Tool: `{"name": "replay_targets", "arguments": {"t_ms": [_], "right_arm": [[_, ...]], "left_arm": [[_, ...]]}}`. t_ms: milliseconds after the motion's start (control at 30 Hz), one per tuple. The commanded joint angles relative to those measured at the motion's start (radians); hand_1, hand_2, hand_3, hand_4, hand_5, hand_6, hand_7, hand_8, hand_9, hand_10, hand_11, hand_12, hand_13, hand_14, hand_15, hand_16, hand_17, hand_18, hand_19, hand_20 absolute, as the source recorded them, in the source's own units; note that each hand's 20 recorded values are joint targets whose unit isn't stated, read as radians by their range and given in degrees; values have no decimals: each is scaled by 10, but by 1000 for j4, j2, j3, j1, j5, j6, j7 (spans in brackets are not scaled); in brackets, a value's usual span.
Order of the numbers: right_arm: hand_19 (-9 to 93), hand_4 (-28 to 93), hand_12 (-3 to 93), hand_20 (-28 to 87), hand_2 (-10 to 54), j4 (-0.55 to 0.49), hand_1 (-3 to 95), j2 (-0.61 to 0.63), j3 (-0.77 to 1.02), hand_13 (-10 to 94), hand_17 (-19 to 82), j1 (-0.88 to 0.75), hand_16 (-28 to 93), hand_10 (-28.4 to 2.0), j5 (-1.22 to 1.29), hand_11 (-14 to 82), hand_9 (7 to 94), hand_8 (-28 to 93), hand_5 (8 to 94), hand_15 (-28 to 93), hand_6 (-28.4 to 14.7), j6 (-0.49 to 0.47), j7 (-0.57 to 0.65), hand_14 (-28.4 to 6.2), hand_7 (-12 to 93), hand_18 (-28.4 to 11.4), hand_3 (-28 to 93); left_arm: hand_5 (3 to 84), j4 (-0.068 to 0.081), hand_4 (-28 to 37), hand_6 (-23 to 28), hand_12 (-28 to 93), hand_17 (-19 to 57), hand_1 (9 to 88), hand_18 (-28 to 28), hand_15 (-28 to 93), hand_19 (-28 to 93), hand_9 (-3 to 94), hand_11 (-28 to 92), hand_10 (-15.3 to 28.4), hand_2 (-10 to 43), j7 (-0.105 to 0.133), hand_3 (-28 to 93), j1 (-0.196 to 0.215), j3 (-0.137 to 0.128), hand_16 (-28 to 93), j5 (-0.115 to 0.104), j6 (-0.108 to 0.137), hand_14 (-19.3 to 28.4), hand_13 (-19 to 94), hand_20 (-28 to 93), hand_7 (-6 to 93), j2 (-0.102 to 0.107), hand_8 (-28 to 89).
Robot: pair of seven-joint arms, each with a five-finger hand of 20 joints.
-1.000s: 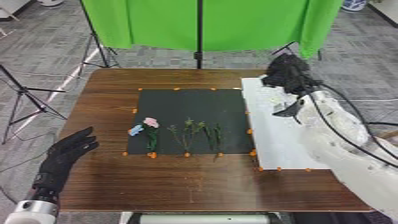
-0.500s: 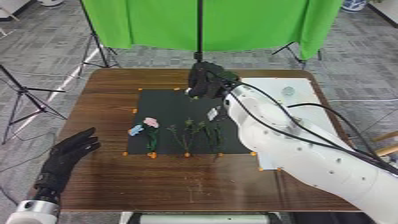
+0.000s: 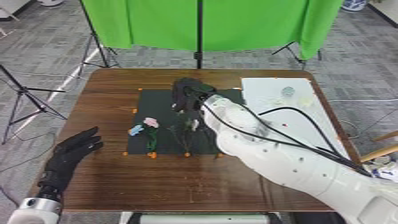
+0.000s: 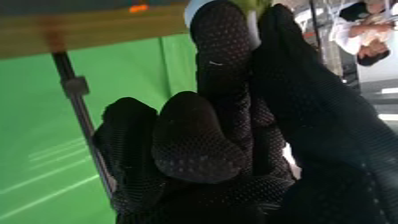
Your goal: Arrange flowers
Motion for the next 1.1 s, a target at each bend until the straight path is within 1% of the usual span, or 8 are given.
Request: {"name": "replay_targets", "arguments": {"t_ms": [33, 133, 267, 433, 700, 767, 933, 1100], "right_arm": [[932, -158, 509, 622, -95, 30, 574, -23, -24, 850, 598, -17, 402, -81, -41, 137, 882, 89, 769, 689, 7, -22, 11, -34, 271, -159, 584], [932, -154, 507, 621, -95, 40, 568, -28, -32, 849, 595, -17, 401, -83, -45, 144, 879, 87, 767, 690, 8, -24, 17, -35, 266, -160, 581], [932, -152, 492, 619, -95, 43, 553, -26, -30, 848, 591, -22, 399, -85, -43, 168, 869, 86, 761, 690, 8, -27, 21, -37, 255, -162, 582], [932, -151, 444, 617, -95, 45, 529, -26, -34, 845, 589, -18, 399, -90, -51, 227, 846, 89, 751, 690, 5, -25, 19, -38, 237, -165, 578], [932, -148, 402, 615, -95, 38, 500, -23, -36, 842, 586, -11, 399, -97, -47, 272, 822, 85, 732, 689, 7, -49, 18, -41, 225, -166, 574], [932, -147, 374, 613, -95, 36, 482, -20, -36, 839, 585, -10, 401, -101, -50, 293, 814, 84, 725, 688, 8, -50, 16, -43, 220, -165, 585], [932, -154, 316, 609, -95, 28, 439, -13, -34, 836, 580, -7, 401, -108, -50, 326, 800, 65, 711, 686, 11, -60, 5, -44, 204, -170, 625], [932, -161, 300, 604, -95, 24, 410, -9, -23, 832, 576, -9, 401, -111, -51, 333, 793, 24, 694, 685, 16, -71, 1, -46, 197, -170, 656]], "left_arm": [[420, 16, -115, 42, 126, 89, 361, 139, 188, 84, 411, 174, 124, -95, -17, 625, -14, 9, 25, 4, -28, 173, 364, 194, 104, 8, -61], [420, 18, -116, 42, 127, 89, 361, 139, 188, 84, 410, 174, 124, -95, -20, 625, -16, 8, 26, 6, -33, 172, 364, 194, 103, 10, -61], [418, 17, -115, 41, 127, 89, 361, 139, 187, 82, 410, 173, 124, -95, -25, 625, -15, 6, 26, 5, -35, 172, 364, 193, 103, 11, -60], [417, 19, -114, 41, 127, 89, 358, 139, 186, 82, 409, 172, 124, -95, -22, 628, -20, 10, 27, 5, -33, 172, 363, 194, 101, 11, -60], [417, 19, -116, 41, 127, 88, 360, 140, 185, 82, 410, 171, 124, -95, -16, 625, -18, 10, 28, 6, -29, 172, 362, 194, 102, 7, -59], [417, 22, -116, 41, 127, 88, 361, 140, 185, 83, 409, 171, 124, -95, -16, 625, -22, 11, 28, 7, -31, 172, 362, 194, 101, 7, -59], [417, 18, -115, 41, 128, 87, 359, 140, 185, 82, 408, 171, 123, -95, -17, 626, -18, 10, 28, 8, -28, 172, 362, 193, 101, 5, -59], [417, 17, -116, 41, 128, 87, 360, 140, 185, 82, 409, 171, 123, -95, -16, 625, -15, 8, 28, 8, -27, 172, 362, 193, 101, 3, -59]]}}
